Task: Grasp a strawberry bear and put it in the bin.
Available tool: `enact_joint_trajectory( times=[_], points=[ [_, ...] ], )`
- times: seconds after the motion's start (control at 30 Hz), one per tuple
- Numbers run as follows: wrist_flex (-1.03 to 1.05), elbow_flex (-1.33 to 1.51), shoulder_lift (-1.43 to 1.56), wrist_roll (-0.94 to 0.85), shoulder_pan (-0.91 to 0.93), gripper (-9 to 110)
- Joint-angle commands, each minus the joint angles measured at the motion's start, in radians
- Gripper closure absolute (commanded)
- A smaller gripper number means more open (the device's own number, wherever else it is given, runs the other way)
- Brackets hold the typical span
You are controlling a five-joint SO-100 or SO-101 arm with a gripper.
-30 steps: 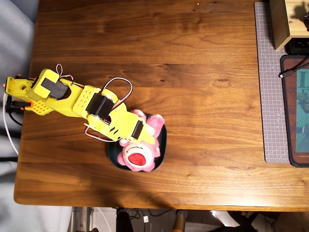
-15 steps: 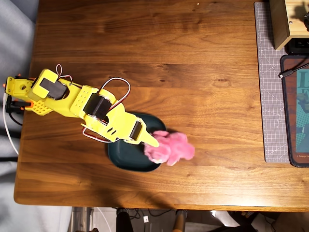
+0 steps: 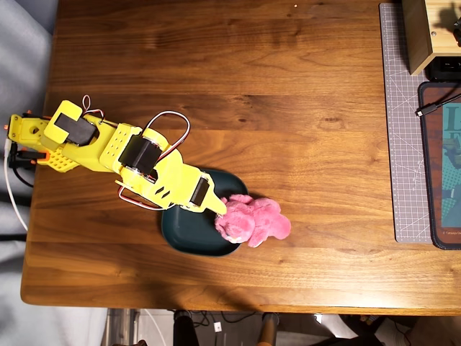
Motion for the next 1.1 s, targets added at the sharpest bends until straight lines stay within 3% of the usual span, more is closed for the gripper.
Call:
enact_joint_trajectory(
  times=[0.0,0.2,0.43,0.53,0.7,1.07],
  points=[
    [0.051,0.041,0.179,-0.009,-0.021,98],
    [0.035,0.328,0.652,-0.008,-0.031,98],
    [-0.207,1.068,1.589,-0.009,0.187,99],
    [-0.193,1.220,1.695,0.005,0.311,102],
    [-0.245,1.511,1.717,-0.008,0.327,102],
    [-0.307,1.930,2.168,-0.014,0.425,100]
  ],
)
